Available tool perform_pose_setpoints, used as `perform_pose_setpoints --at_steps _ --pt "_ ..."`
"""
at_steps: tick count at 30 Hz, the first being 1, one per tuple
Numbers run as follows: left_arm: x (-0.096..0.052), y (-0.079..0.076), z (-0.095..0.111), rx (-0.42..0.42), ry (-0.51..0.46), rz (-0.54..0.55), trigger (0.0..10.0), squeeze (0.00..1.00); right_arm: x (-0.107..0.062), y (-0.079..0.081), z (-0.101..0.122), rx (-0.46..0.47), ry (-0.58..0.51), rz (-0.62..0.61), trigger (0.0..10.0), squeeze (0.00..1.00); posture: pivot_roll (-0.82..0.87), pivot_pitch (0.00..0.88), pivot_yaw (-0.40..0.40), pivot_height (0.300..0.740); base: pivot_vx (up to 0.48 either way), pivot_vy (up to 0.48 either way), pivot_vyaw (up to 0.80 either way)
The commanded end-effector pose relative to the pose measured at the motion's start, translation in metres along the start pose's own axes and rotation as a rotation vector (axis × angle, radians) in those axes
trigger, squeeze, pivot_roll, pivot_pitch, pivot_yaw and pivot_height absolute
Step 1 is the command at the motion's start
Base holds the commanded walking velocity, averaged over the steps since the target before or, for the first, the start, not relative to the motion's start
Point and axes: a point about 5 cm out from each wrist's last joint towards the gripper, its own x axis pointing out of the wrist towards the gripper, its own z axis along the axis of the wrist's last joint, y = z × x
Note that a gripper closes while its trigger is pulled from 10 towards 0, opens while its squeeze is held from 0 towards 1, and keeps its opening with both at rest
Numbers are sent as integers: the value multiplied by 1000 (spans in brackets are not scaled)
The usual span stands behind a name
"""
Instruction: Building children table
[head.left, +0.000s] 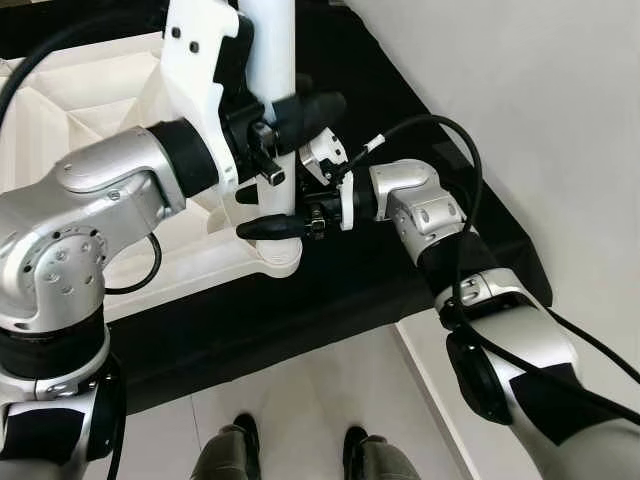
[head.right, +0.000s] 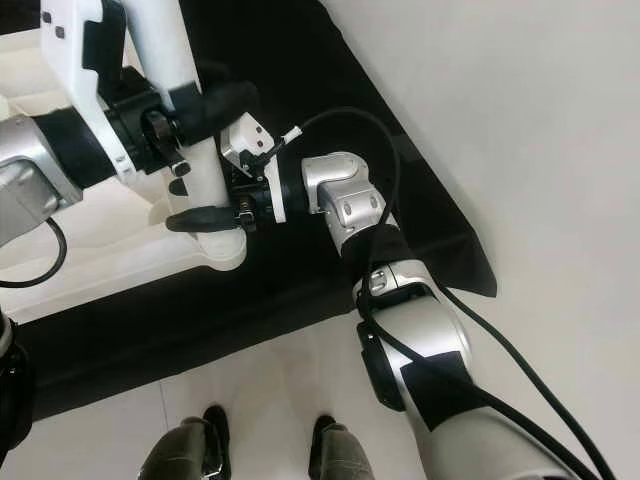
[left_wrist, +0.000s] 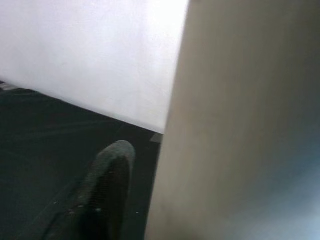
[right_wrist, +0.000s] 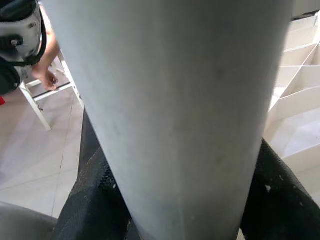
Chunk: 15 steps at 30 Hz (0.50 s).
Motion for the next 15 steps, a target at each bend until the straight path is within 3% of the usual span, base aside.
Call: perform_pose_setpoints --at_steps 1,4,5,6,8,9,10,11,12,14,15 --pt "3 -1 -9 -32 44 -10 10000 1000 3 2 -11 58 23 -26 0 0 69 288 -52 740 0 0 0" --pt "3 -1 -9 -40 40 -6 10000 1000 2 -1 -11 49 36 -94 0 0 64 289 -62 740 0 0 0" --pt "2 0 -9 -37 40 9 10000 1000 1 -3 -15 50 44 -291 0 0 58 292 -79 740 0 0 0" --pt "1 0 -9 -37 40 13 10000 1000 0 -4 -17 53 44 -394 0 0 58 292 -79 740 0 0 0" --pt "1 1 -9 -37 39 14 10000 1000 0 -4 -19 56 43 -456 0 0 58 292 -79 740 0 0 0" --pt "-2 2 -10 -37 40 30 10000 1000 -1 -6 -30 109 59 -752 0 0 53 287 -89 740 0 0 0" --pt "-3 3 -10 -36 41 43 10000 1000 -6 -5 -39 151 83 -961 0 0 53 287 -89 740 0 0 0" --pt "-6 7 -9 -33 42 62 10000 1000 -4 18 -58 172 135 -1044 0 0 70 299 -75 740 0 0 0" --pt "-8 11 -9 -35 45 65 10000 0 2 38 -70 214 160 -1059 0 0 61 306 -67 740 0 0 0" --pt "-10 14 -9 -39 49 63 10000 0 11 57 -77 253 163 -997 0 0 57 301 -64 740 0 0 0" --pt "-10 14 -9 -39 49 63 10000 0 11 57 -77 253 163 -997 0 0 57 301 -64 740 0 0 0"
